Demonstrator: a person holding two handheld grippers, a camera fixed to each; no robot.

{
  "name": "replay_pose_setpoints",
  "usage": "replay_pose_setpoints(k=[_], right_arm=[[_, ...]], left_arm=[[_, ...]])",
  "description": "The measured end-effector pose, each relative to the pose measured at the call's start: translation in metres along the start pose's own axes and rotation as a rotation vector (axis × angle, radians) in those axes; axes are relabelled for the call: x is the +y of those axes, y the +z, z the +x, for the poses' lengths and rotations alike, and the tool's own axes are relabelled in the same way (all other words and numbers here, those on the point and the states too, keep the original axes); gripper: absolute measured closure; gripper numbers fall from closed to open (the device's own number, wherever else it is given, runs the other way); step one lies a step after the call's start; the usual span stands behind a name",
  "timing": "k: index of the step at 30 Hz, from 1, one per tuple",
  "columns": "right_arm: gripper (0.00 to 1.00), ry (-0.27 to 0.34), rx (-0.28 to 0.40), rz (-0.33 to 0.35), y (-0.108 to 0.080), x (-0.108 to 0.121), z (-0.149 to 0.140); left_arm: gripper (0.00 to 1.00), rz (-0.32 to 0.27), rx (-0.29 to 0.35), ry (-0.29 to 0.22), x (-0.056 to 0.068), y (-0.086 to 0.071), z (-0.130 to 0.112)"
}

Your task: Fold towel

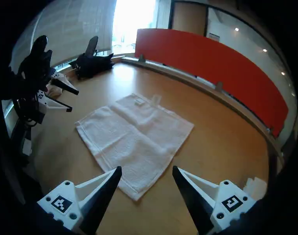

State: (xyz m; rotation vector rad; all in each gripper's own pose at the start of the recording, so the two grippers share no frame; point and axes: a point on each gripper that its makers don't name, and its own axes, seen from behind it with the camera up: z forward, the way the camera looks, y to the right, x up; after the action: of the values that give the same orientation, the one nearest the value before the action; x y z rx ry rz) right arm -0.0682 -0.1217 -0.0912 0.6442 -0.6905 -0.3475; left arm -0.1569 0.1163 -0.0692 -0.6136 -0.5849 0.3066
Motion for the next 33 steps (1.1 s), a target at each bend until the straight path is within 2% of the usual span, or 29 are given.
replay_pose_setpoints(k=[8,20,26,33], right_arm=[[0.00,-0.010,-0.055,0.028,0.009,-0.010,-0.025],[0.00,-0.010,-0.118,0.056,0.018,-0.018,-0.050],[0.00,-0.011,-0.131,0.063,0.020,-0.017,-0.055],[0.00,-0.011,-0.137,0.070,0.023,-0.016,-0.057]], left_arm=[[0.05,-0.048,-0.058,0.027,0.010,0.015,-0.023],[0.06,-0.108,-0.140,0.049,0.026,0.032,-0.044],[0.06,-0.119,-0.163,0.062,0.031,0.038,-0.049],[0.05,-0.126,-0.191,0.051,0.034,0.041,-0.054]])
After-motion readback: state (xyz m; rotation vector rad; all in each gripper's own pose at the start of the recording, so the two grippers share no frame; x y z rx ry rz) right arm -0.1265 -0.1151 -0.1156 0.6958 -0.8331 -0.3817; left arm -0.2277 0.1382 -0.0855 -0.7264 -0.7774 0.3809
